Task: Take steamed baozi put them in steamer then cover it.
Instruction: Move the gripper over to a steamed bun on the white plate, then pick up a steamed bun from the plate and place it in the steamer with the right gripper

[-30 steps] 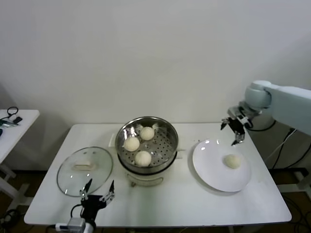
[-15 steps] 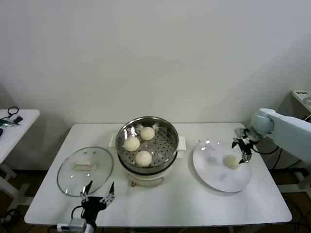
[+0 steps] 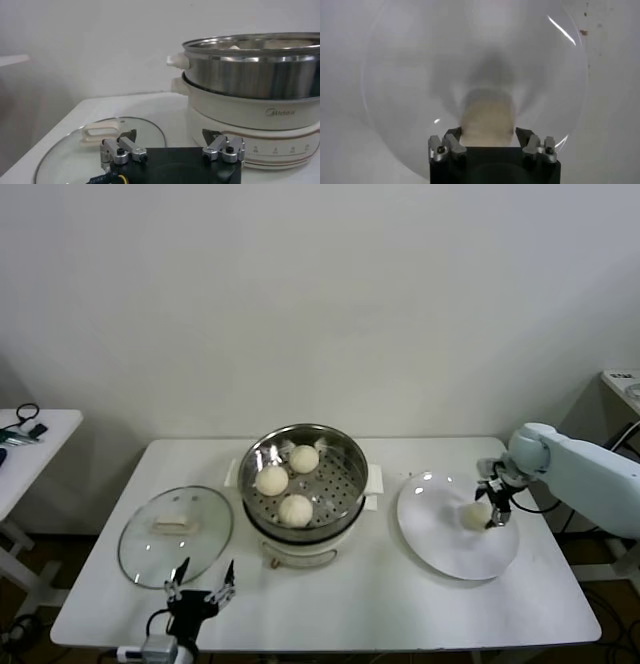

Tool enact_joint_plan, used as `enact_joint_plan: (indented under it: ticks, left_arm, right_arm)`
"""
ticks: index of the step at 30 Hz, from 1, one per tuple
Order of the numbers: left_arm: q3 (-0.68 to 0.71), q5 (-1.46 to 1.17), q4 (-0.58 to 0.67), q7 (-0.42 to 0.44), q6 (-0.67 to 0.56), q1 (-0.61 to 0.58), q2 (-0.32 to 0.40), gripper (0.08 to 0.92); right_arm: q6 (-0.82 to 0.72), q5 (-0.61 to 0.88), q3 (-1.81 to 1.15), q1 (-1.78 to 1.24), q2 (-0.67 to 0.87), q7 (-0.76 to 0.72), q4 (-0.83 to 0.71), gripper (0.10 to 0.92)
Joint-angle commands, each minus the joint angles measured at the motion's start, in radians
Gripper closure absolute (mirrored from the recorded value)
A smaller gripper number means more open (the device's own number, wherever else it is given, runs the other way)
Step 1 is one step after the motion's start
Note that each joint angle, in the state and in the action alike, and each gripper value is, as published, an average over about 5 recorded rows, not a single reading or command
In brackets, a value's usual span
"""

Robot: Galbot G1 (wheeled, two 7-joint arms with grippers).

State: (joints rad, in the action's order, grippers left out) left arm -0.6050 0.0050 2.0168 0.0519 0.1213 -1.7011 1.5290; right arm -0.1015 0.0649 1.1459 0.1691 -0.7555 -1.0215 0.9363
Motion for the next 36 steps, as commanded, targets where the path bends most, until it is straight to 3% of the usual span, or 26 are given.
enact_joint_plan:
  ticks: [1,8,13,19,25,30,36]
  left_arm:
    - [0.004,0.001,0.002,-0.001,-0.001,-0.002,0.002,0.177]
    - [0.005,0.002,0.005,-0.002,-0.005,-0.008,-0.003,0.177]
    - [0.014,0.008,0.01,-0.001,-0.001,-0.005,-0.005,0.177]
    - [0.023,0.015,0.015,0.002,-0.001,-0.008,-0.009,0.177]
    - [0.033,0.021,0.029,0.003,0.001,-0.013,-0.011,0.177]
    - [0.026,0.018,0.043,0.006,0.001,-0.021,-0.014,0.177]
    - [0.013,0.007,0.046,0.006,-0.001,-0.026,-0.016,0.177]
  right_arm:
    - [-0.008,-0.013,-0.036,-0.035,-0.012,0.0,-0.02,0.329]
    - [-0.04,0.093,0.038,0.087,0.027,-0.001,0.066,0.364]
    - [-0.078,0.346,0.324,0.427,0.02,-0.009,0.194,0.369]
    - [-0.102,0.639,0.595,0.86,-0.128,-0.037,0.336,0.372]
    - [-0.176,0.836,0.572,0.95,-0.302,0.01,0.425,0.372]
    - [-0.228,0.879,0.516,0.853,-0.432,0.089,0.443,0.369]
    - [-0.268,0.82,0.5,0.703,-0.537,0.162,0.392,0.372]
